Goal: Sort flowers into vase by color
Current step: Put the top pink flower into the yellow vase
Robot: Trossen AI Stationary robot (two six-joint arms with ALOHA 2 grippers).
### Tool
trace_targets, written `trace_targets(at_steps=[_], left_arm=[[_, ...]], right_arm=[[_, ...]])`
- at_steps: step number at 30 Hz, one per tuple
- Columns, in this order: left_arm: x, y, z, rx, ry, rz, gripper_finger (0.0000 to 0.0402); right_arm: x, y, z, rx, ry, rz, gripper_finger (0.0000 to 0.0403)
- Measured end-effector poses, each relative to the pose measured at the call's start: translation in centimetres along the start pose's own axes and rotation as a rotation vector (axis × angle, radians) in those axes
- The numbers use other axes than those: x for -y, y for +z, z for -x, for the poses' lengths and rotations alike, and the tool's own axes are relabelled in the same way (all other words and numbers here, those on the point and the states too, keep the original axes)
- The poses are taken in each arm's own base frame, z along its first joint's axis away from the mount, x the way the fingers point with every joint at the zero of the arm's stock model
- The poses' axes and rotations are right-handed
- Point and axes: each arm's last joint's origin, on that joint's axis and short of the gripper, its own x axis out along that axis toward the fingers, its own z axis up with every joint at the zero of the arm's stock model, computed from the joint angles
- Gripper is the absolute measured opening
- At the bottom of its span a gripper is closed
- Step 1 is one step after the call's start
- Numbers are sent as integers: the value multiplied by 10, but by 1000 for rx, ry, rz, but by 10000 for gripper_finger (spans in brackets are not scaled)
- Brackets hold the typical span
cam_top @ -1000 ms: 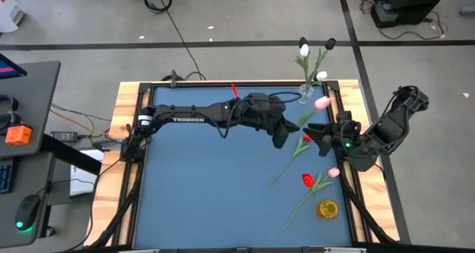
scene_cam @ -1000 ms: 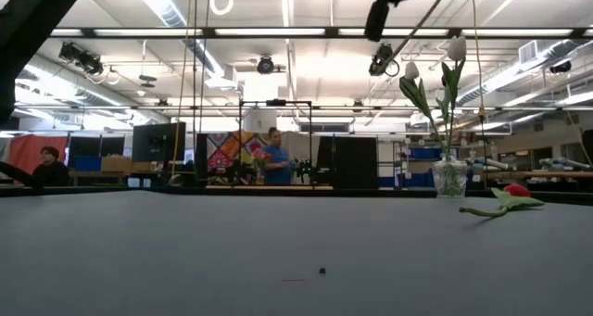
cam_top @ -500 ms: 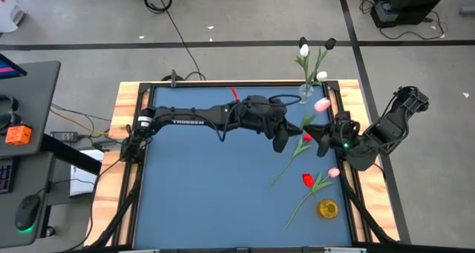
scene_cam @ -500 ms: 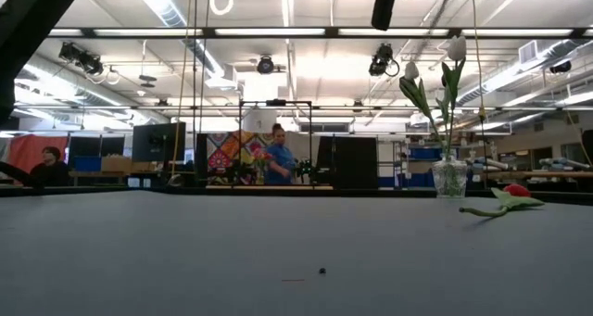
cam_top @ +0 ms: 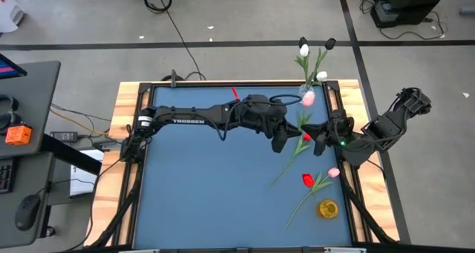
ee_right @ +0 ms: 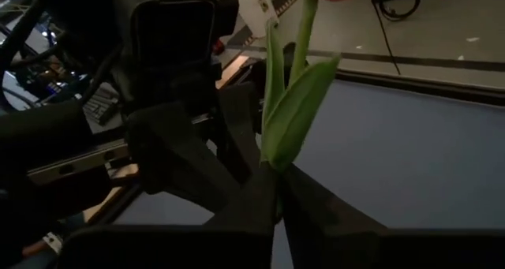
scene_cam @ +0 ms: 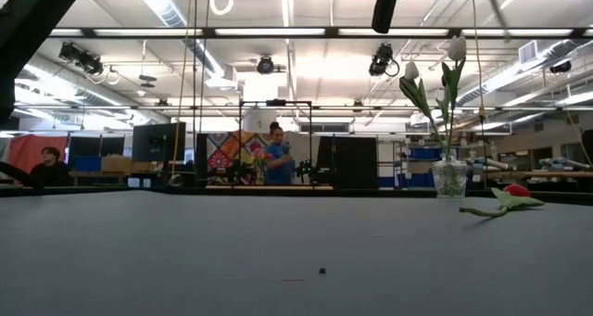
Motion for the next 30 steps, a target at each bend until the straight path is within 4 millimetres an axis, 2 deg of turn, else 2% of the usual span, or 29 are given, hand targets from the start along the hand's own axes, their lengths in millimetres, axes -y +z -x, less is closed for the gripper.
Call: trace_targets(at_steps=[5,9,12,15,19,22,25,30], left_arm=[[1,0,0,-6,-19,-14,8],[1,0,0,-6,-26,-29,6],[2,0,0,-14,-45,-31,4],[2,0,0,-21,-59,-31,4],[2,0,0,-22,-60,-30,3],[2,0,0,-23,-60,-24,10],[-1,0,1,-38,-47,6,37],[-13,-2,6,-151,-73,43,102]], right_arm=[[-2,2,0,-5,22,-9,69],[-2,3,2,-30,41,-9,100],[-2,2,2,-43,47,5,108],[-2,2,2,-45,50,4,84],[-3,2,2,-44,56,23,22],[-4,3,2,-39,62,49,12],[-3,3,2,-35,59,82,7],[3,6,5,-37,53,151,4]])
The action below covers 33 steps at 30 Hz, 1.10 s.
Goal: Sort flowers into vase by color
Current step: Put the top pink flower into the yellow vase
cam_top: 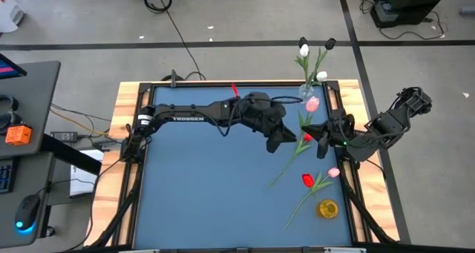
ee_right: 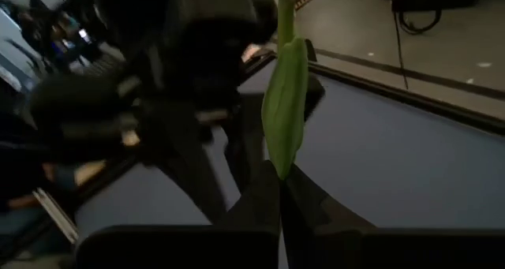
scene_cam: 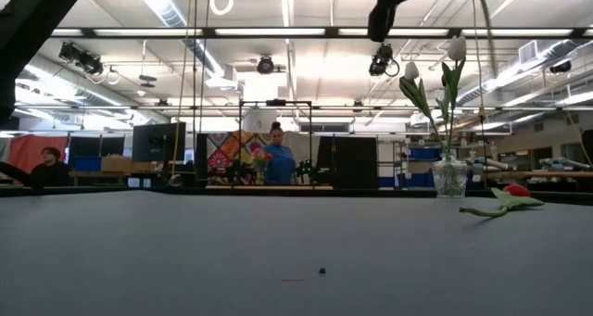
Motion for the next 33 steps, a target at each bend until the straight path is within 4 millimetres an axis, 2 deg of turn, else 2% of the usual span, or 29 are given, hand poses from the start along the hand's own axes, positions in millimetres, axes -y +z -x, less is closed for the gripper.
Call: trace_targets(at_steps=[6,15,22,27,33], left_arm=[[1,9,18,-39,-7,-9,160],[20,24,50,4,136,-108,171],[23,13,48,-68,188,-99,172],[29,10,45,-65,203,-88,172],[32,8,44,-65,200,-48,172]], right_arm=[[15,-1,9,-105,23,103,2],[34,-7,37,-308,195,184,2],[32,-13,62,-414,463,249,2],[22,-9,77,-392,672,246,2],[14,-11,90,-416,807,252,2]])
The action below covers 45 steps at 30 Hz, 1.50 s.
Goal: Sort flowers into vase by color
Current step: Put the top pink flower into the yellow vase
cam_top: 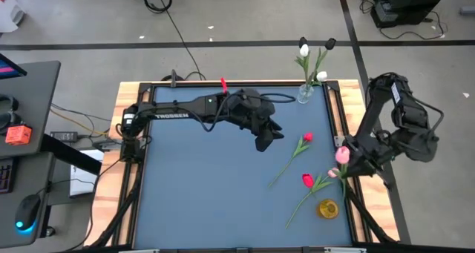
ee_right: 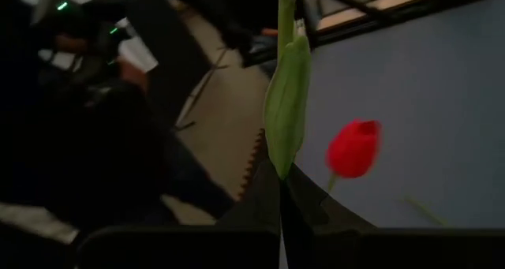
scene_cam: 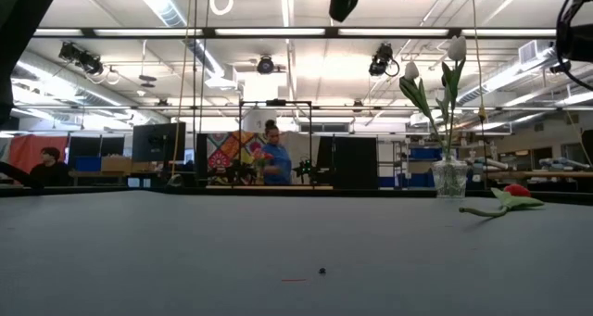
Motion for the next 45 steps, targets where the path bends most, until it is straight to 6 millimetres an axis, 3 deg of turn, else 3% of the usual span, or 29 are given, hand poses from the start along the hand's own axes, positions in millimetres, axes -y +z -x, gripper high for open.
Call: trace_targets(at_steps=[14,28,38,45], left_arm=[[0,2,0,26,3,74,172],[0,2,0,31,13,117,172],[2,3,-1,40,5,141,172],[2,7,-1,91,15,134,172]], right_arm=[[-26,-27,-19,-12,-80,204,2],[-43,-72,-29,-15,-211,304,0],[-33,-122,-46,-39,-222,274,4],[-26,-130,-51,-67,-245,173,40]])
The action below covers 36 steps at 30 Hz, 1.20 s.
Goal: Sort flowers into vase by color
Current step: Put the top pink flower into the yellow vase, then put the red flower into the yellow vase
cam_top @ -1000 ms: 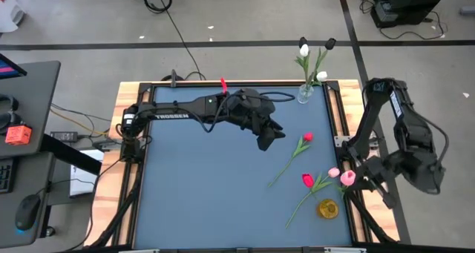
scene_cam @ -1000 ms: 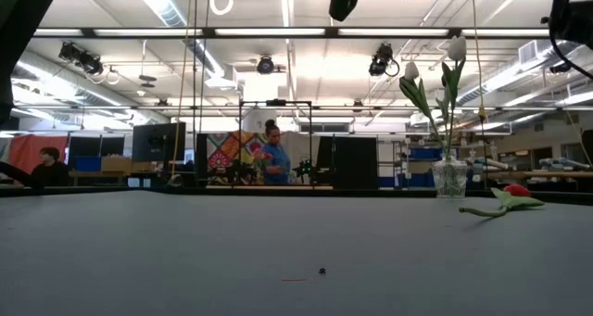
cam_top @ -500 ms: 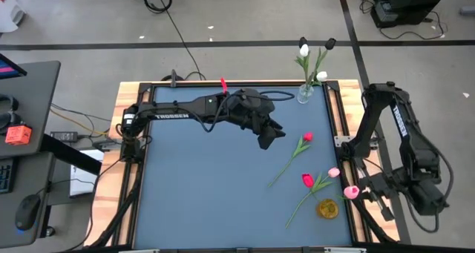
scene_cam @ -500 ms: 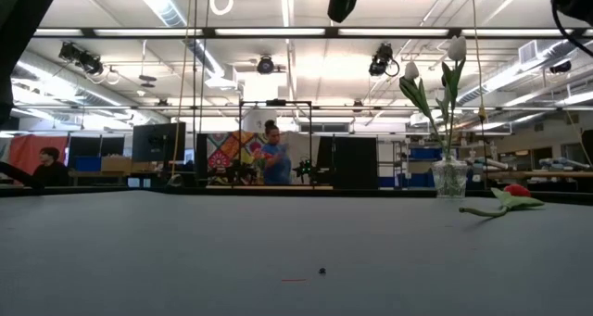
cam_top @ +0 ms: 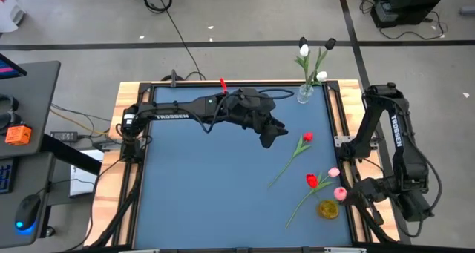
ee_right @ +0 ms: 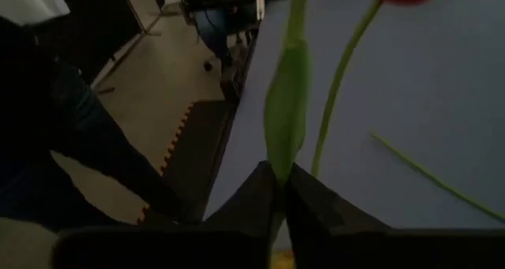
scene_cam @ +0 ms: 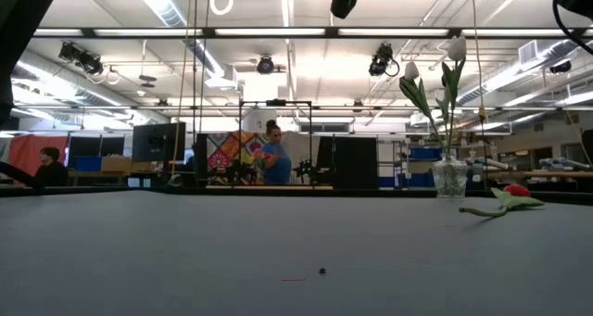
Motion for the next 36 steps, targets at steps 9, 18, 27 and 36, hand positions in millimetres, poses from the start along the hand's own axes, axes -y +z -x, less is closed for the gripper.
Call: trace_targets(at_steps=[9,18,27,36], left_arm=[[0,-2,0,-8,17,-19,172],[5,-8,-1,-38,25,-49,172],[10,-21,-7,-58,102,-53,172],[-8,-53,-47,-136,193,-30,172]], right_arm=[[1,14,8,-15,13,-29,156],[1,54,25,30,53,-53,171],[12,92,49,137,19,-70,171],[36,127,69,377,-33,-221,171]])
